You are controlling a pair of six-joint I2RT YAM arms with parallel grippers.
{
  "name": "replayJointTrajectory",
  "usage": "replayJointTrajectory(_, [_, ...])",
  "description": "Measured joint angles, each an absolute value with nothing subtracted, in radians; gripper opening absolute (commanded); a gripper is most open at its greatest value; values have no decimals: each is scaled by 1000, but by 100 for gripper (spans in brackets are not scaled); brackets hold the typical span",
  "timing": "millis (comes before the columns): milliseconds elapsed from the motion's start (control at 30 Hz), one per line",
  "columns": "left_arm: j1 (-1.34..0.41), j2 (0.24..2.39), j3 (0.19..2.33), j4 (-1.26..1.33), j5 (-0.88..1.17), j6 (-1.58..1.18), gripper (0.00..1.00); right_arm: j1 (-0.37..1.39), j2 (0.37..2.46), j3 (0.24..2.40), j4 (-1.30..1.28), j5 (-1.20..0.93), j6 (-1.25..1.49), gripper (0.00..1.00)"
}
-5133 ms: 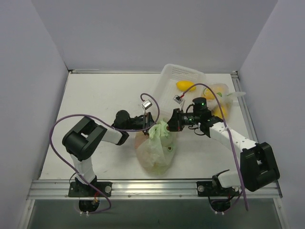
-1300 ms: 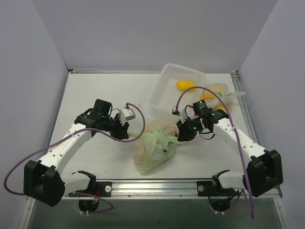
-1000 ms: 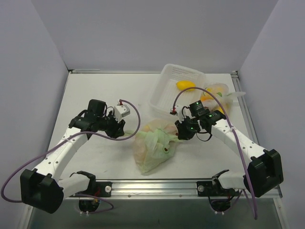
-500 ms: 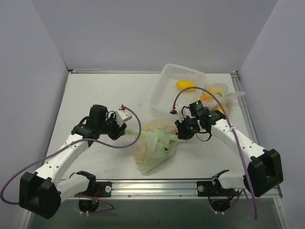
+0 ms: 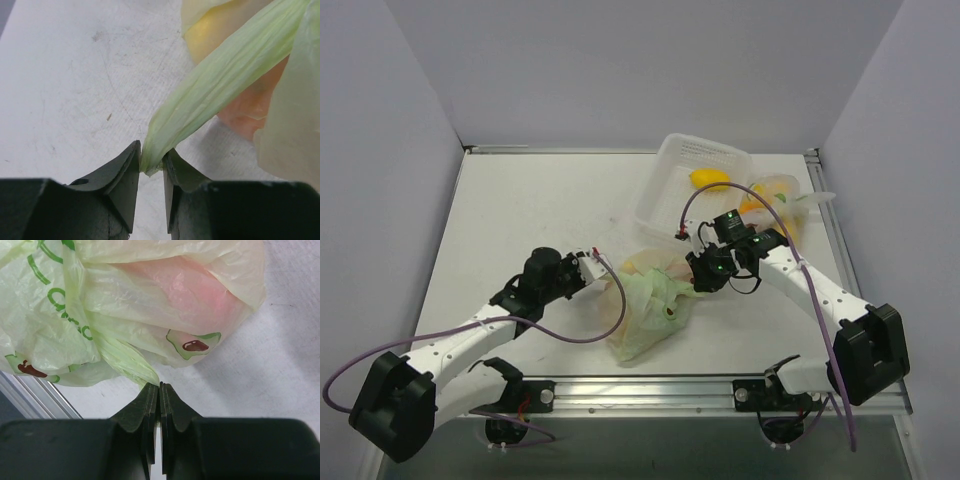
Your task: Place the fake fruits into the plastic bag and tie a complex knot
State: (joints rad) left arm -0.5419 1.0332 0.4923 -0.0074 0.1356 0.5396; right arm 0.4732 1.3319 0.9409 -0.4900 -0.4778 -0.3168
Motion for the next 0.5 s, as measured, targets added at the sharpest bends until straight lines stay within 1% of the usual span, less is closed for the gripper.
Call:
replayJointTrajectory(67, [-560, 1044, 467, 64, 107, 567, 31, 473, 1337, 941, -490, -475, -319, 0])
replayJointTrajectory(167, [-574, 1063, 443, 149, 86, 600, 22, 473, 1341, 941, -490, -469, -323, 0])
replayJointTrajectory(200, [-574, 1070, 440, 171, 82, 608, 11, 473, 1341, 941, -490, -467, -323, 0])
replayJointTrajectory(233, [-575, 1076, 439, 185, 82, 613, 3, 473, 1341, 941, -490, -466, -324, 0])
replayJointTrajectory(267, [-575, 1081, 439, 198, 82, 617, 0, 473, 1341, 941, -490, -461, -324, 0])
replayJointTrajectory(500, [-578, 1096, 440, 229, 75, 621, 0, 474, 1343, 941, -464, -397, -316, 0])
